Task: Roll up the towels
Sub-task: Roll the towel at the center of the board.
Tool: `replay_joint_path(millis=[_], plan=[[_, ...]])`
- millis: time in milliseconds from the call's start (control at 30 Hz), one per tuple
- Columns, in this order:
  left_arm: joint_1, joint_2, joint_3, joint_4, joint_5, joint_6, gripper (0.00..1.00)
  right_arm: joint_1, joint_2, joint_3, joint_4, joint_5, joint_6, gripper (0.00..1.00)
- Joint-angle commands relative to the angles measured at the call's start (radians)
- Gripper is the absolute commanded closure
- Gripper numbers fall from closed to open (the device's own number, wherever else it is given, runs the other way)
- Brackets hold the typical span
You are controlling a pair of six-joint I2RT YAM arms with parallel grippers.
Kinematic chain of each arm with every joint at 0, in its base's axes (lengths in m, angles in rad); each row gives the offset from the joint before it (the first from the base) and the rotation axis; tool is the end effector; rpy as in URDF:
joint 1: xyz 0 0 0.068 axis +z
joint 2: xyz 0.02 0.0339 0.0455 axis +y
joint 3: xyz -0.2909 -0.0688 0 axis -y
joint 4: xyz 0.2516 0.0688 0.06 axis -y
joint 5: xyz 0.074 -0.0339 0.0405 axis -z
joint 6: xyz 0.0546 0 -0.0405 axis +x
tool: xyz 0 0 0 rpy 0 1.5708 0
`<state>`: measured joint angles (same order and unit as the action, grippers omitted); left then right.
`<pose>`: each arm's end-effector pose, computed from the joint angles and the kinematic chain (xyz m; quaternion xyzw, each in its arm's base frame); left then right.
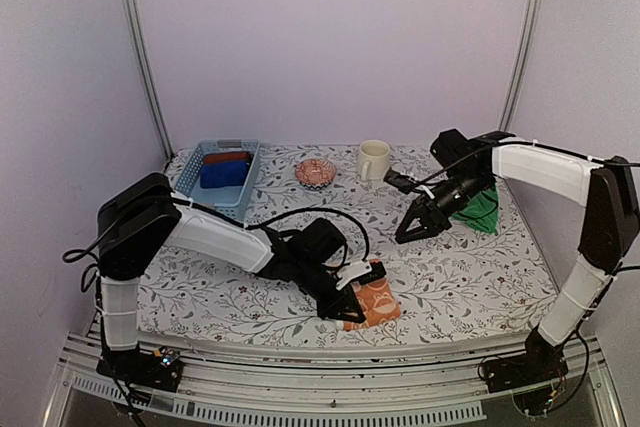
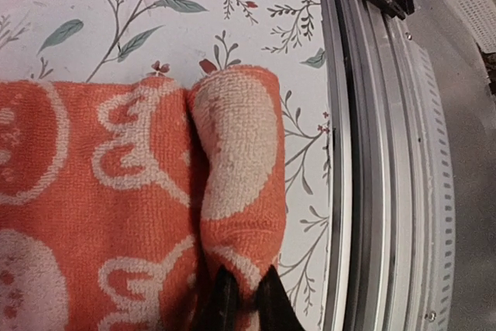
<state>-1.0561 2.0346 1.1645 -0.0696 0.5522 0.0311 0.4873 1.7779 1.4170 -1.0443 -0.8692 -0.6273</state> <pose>0.1864 -0.3878 0.1228 0.5455 0.7390 -0.3723 0.1331 0.2936 0.2028 0.2577 -0.5076 0.7487 0.4133 0.1042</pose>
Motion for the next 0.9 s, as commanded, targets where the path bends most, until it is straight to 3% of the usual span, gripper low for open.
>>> replay_joint_path(millis=[0,67,167,233,467,867], plan=[[0.047,0.111,0.038,-0.146,0.114,-0.051,1.0,0.003,-0.21,-0.23,0.211,0.056,-0.037,0.71],[0.061,0.145,0.064,-0.174,0.136,-0.068,1.0,0.024,-0.318,-0.341,0.273,0.064,-0.112,0.67],[0.071,0.168,0.085,-0.182,0.162,-0.084,1.0,0.122,-0.381,-0.428,0.327,0.197,-0.179,0.63],[0.073,0.177,0.094,-0.186,0.17,-0.095,1.0,0.191,-0.369,-0.449,0.346,0.31,-0.193,0.62],[0.079,0.219,0.123,-0.212,0.165,-0.125,1.0,0.348,-0.298,-0.497,0.488,0.473,-0.161,0.58],[0.09,0.212,0.118,-0.219,0.156,-0.135,1.0,0.478,-0.173,-0.545,0.594,0.597,-0.188,0.58]])
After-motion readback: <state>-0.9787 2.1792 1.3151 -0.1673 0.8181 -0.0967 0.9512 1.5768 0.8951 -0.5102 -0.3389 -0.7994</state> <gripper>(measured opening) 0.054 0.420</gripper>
